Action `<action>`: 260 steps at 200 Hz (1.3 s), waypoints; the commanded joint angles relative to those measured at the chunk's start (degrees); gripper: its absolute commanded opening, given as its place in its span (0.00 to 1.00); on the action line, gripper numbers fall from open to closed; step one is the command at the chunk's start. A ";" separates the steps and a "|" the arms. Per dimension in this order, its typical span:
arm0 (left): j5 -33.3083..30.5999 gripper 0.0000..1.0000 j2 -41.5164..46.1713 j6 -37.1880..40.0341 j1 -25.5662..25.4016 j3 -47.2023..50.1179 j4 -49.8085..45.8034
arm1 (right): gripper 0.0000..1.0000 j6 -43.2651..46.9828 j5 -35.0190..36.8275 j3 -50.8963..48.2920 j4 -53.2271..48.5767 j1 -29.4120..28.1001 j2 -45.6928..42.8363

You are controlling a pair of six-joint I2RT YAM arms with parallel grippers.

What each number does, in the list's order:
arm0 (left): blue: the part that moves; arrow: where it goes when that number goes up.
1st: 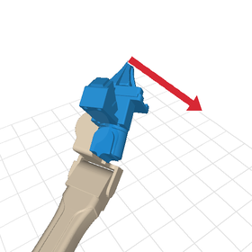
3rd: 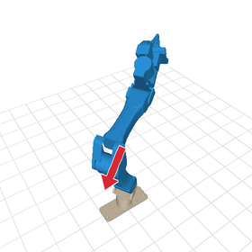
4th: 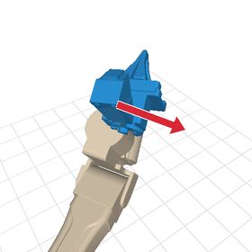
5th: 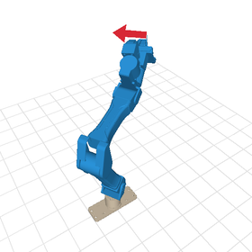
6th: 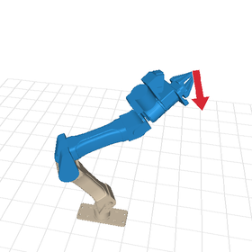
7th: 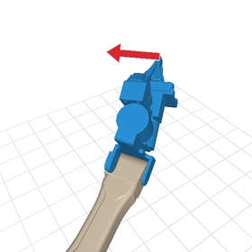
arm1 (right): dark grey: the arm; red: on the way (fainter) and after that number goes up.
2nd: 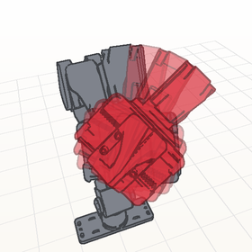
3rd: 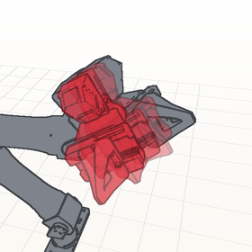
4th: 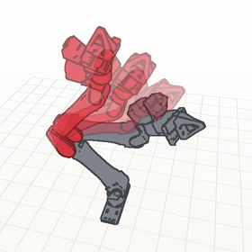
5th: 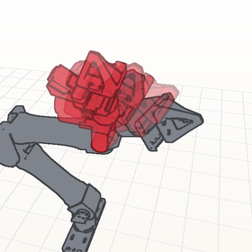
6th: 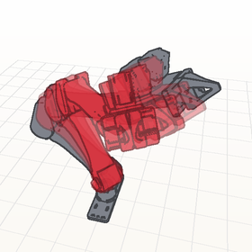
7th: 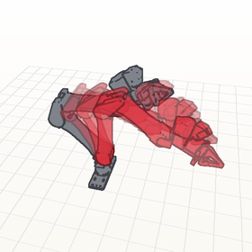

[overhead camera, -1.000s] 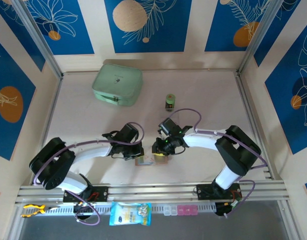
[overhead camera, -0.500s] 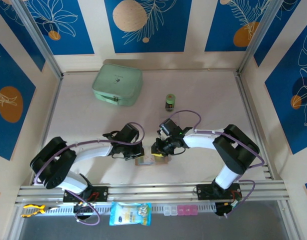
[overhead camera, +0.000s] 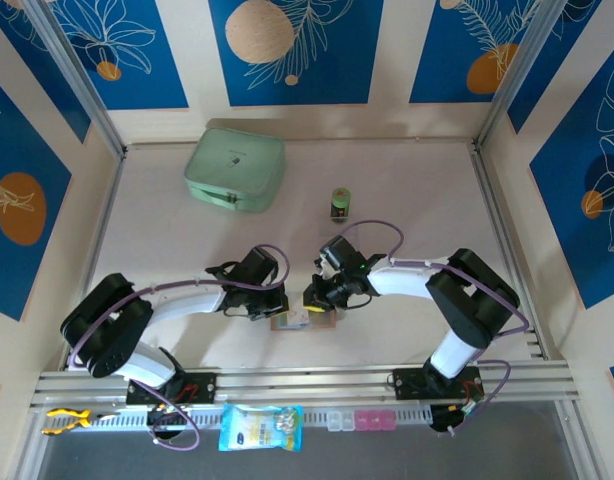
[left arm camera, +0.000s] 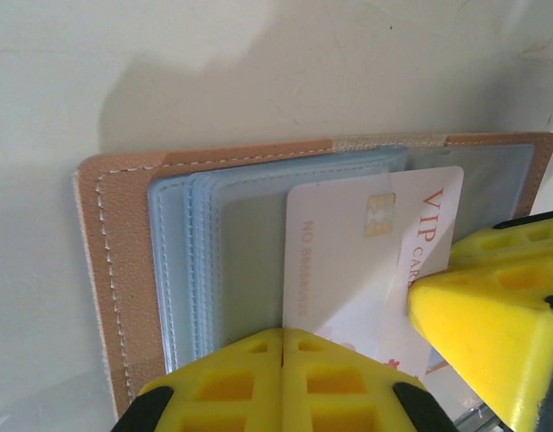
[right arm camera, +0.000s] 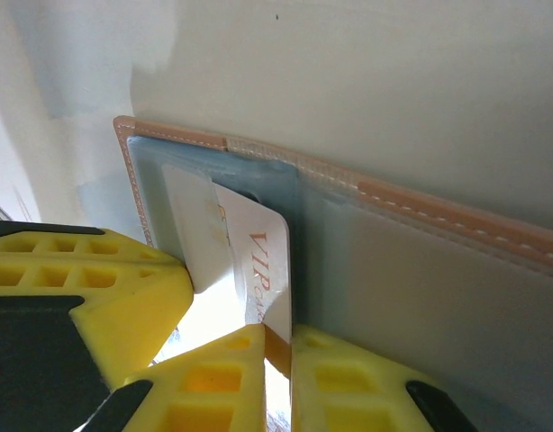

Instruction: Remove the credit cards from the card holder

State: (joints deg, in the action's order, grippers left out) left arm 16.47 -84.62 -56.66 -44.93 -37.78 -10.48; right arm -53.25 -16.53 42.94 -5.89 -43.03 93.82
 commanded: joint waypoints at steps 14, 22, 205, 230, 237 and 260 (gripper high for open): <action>-2.99 0.01 -0.26 -0.21 -0.53 1.21 -4.05 | 0.12 0.48 1.75 -1.54 -4.74 0.75 -3.47; -3.26 0.02 0.13 -0.20 -0.51 1.22 -4.19 | 0.11 0.73 2.05 -1.71 -5.55 0.84 -4.42; -5.30 0.10 8.14 -0.84 -0.21 1.78 -2.66 | 0.00 31.57 10.26 11.92 -29.11 6.79 -13.52; -5.66 0.10 9.25 -0.82 0.02 2.50 -2.56 | 0.00 43.53 9.40 16.09 -31.79 9.23 -12.93; -5.55 0.10 9.34 -0.86 0.18 2.61 -2.70 | 0.00 47.85 9.16 17.06 -32.17 9.37 -12.86; -5.48 0.11 9.80 -0.83 0.24 2.95 -2.66 | 0.00 63.15 12.04 20.66 -34.53 8.74 -12.25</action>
State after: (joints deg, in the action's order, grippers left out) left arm 11.88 -76.14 -57.10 -45.01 -35.68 -11.84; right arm -10.87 -6.55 59.81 -35.53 -34.02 81.84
